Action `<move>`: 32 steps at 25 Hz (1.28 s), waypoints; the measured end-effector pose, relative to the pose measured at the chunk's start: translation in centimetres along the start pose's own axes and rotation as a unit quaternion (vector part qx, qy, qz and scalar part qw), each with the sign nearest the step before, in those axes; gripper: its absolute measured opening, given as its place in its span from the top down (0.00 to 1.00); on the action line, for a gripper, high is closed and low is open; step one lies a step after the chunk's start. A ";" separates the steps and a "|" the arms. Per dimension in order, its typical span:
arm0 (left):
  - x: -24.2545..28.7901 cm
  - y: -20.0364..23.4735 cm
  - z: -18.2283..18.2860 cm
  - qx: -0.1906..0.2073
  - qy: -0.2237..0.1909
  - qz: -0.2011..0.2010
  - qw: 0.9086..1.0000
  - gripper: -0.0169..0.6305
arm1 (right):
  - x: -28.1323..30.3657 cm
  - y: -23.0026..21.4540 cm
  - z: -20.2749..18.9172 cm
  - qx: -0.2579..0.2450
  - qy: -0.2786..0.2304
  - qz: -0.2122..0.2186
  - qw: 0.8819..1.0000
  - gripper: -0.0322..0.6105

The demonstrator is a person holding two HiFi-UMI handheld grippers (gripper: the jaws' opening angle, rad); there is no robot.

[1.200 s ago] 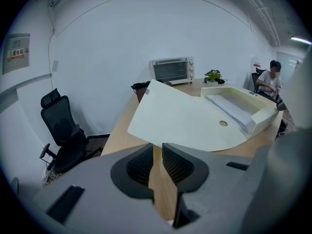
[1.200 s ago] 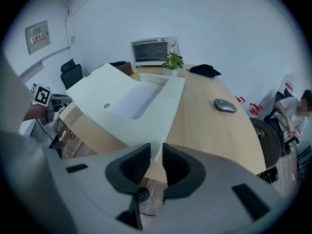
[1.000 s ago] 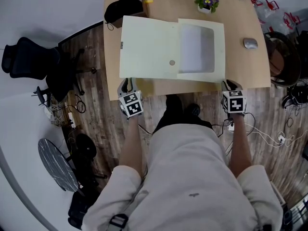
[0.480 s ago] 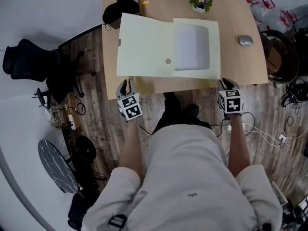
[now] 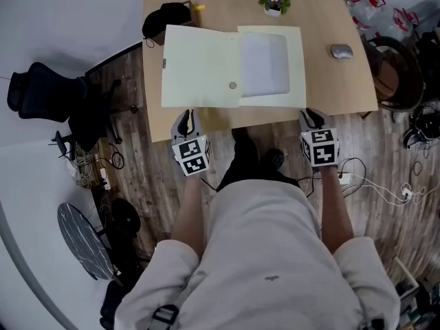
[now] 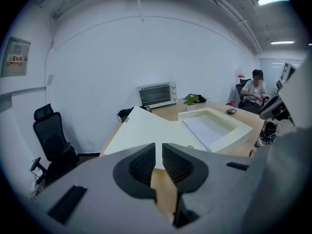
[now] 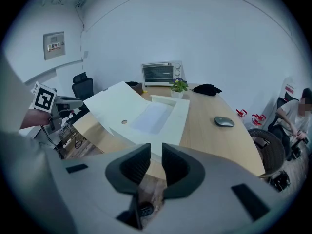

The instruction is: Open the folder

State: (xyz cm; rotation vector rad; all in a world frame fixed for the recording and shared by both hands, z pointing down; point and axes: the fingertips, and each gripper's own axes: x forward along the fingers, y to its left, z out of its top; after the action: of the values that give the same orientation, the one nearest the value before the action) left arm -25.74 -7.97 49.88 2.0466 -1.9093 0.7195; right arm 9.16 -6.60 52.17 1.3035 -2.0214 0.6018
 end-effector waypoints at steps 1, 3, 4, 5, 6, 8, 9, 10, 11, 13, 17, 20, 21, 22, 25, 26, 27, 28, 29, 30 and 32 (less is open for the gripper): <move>-0.1 -0.7 0.6 0.003 -0.006 -0.007 1.000 0.91 | -0.3 0.2 0.2 0.000 -0.006 0.001 1.000 0.84; -0.3 -2.0 1.9 0.009 -0.019 -0.022 1.000 0.91 | -0.9 0.6 0.6 -0.001 -0.018 0.003 1.000 0.84; -0.5 -2.7 2.5 0.010 -0.025 -0.030 0.999 0.92 | -1.3 0.8 0.8 -0.001 -0.024 0.004 1.000 0.84; -0.7 -3.4 3.1 0.012 -0.032 -0.039 0.999 0.92 | -1.7 0.9 1.0 -0.001 -0.030 0.005 1.000 0.84; -0.9 -4.1 3.7 0.014 -0.038 -0.048 0.998 0.93 | -2.1 1.0 1.1 -0.001 -0.035 0.006 0.999 0.84; -1.5 -5.6 4.8 0.017 -0.049 -0.067 0.996 0.93 | -3.0 1.2 1.5 -0.003 -0.047 0.007 0.999 0.85; -1.7 -6.3 5.3 0.017 -0.054 -0.075 0.996 0.93 | -3.4 1.2 1.8 -0.005 -0.052 0.007 0.999 0.85; -1.9 -7.1 5.9 0.018 -0.059 -0.082 0.995 0.93 | -3.8 1.2 2.0 -0.005 -0.058 0.007 0.998 0.85; -2.1 -7.8 6.4 0.018 -0.064 -0.089 0.994 0.94 | -4.2 1.2 2.2 -0.006 -0.063 0.007 0.998 0.85; -2.5 -9.2 7.3 0.018 -0.074 -0.103 0.992 0.94 | -5.0 1.1 2.6 -0.008 -0.073 0.005 0.997 0.86; -3.5 -11.9 8.9 0.024 -0.093 -0.130 0.987 0.95 | -6.5 1.1 3.4 -0.002 -0.097 0.007 0.995 0.88; -4.2 -13.8 9.5 0.032 -0.101 -0.151 0.983 0.95 | -7.6 1.2 3.9 0.012 -0.112 0.011 0.994 0.89; -4.5 -14.4 9.7 0.033 -0.102 -0.157 0.982 0.95 | -7.9 1.2 4.0 0.012 -0.117 0.010 0.993 0.90; -4.7 -14.9 9.9 0.033 -0.104 -0.162 0.981 0.96 | -8.3 1.3 4.3 0.010 -0.122 0.010 0.992 0.90; -5.4 -16.2 10.6 0.034 -0.112 -0.178 0.977 0.96 | -9.1 1.5 5.0 0.006 -0.137 0.010 0.991 0.91; -5.7 -16.6 10.8 0.035 -0.115 -0.183 0.976 0.96 | -9.3 1.5 5.3 0.006 -0.141 0.010 0.990 0.91; -5.9 -17.0 11.0 0.035 -0.116 -0.189 0.975 0.97 | -9.5 1.6 5.5 0.006 -0.146 0.010 0.989 0.91; -6.1 -17.3 11.2 0.035 -0.117 -0.194 0.973 0.97 | -9.7 1.7 5.8 0.006 -0.150 0.010 0.989 0.92; -6.2 -17.6 11.3 0.036 -0.117 -0.200 0.972 0.97 | -9.9 1.7 6.0 0.006 -0.155 0.010 0.988 0.93; -6.4 -18.0 11.5 0.037 -0.116 -0.205 0.971 0.97 | -10.1 1.8 6.3 0.005 -0.160 0.010 0.987 0.93; -6.7 -18.6 11.7 0.039 -0.116 -0.215 0.969 0.97 | -10.4 1.9 6.8 0.005 -0.168 0.010 0.986 0.94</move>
State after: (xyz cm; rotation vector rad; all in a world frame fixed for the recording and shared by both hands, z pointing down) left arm -5.43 -5.99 39.25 2.5719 -1.4702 0.4697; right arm 8.59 -3.99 39.91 1.4715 -2.3041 0.4216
